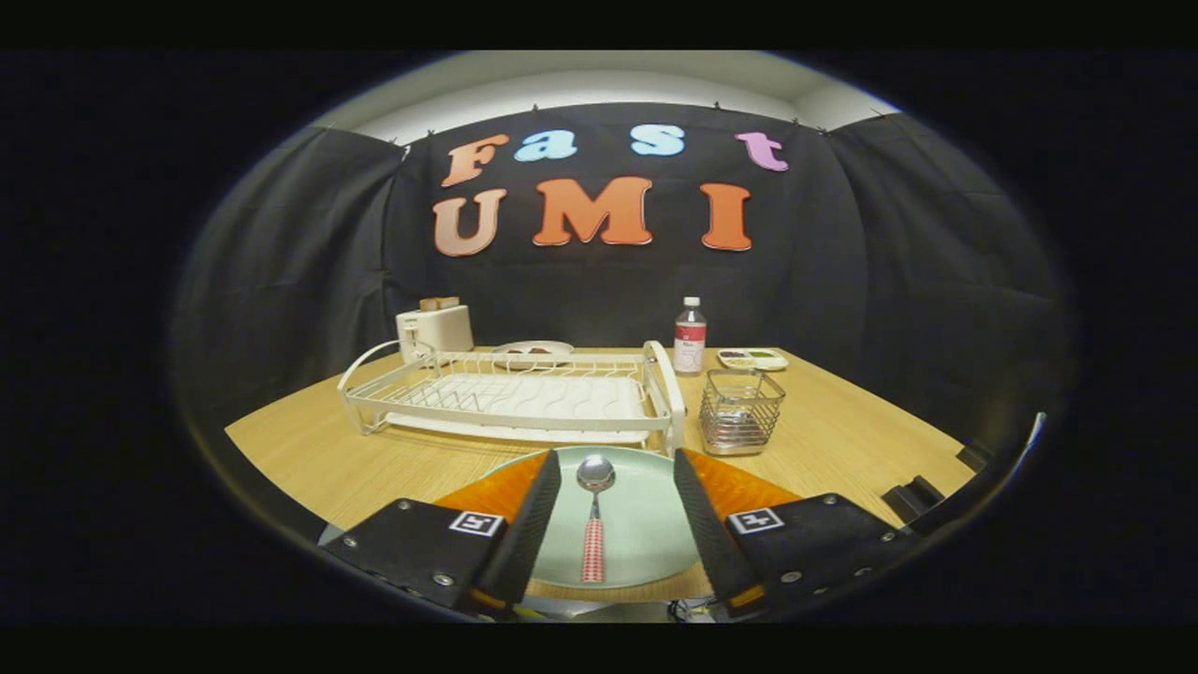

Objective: Take the plate from the dish rack, then take the spoon from the basket and place it into the plate.

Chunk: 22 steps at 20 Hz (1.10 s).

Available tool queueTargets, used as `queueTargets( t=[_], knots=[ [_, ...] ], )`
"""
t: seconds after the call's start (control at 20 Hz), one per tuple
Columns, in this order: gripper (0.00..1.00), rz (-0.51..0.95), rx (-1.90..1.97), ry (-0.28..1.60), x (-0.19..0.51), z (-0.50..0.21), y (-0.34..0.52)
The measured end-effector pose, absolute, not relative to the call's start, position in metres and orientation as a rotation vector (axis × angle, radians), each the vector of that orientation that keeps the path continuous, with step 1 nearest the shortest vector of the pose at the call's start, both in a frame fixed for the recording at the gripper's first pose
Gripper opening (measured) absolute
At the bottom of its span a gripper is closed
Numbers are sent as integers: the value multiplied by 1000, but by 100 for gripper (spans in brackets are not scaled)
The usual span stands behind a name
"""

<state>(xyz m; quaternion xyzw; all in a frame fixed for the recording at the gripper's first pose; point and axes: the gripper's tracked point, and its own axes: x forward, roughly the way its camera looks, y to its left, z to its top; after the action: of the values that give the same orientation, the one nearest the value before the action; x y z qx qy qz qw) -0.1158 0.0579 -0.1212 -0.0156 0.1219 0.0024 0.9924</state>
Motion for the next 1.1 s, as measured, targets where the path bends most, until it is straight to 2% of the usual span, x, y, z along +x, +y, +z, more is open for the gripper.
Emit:
queueTargets(
  t=[0.05, 0.15, 0.7, 1.1],
  knots=[
    [84, -12, -41, 245, -114, -117, 50],
    [98, -49, -68, 228, -112, -105, 34],
    [98, -140, -73, 156, -101, -43, -21],
    [98, -141, -61, 183, -101, -61, -22]
  ],
)
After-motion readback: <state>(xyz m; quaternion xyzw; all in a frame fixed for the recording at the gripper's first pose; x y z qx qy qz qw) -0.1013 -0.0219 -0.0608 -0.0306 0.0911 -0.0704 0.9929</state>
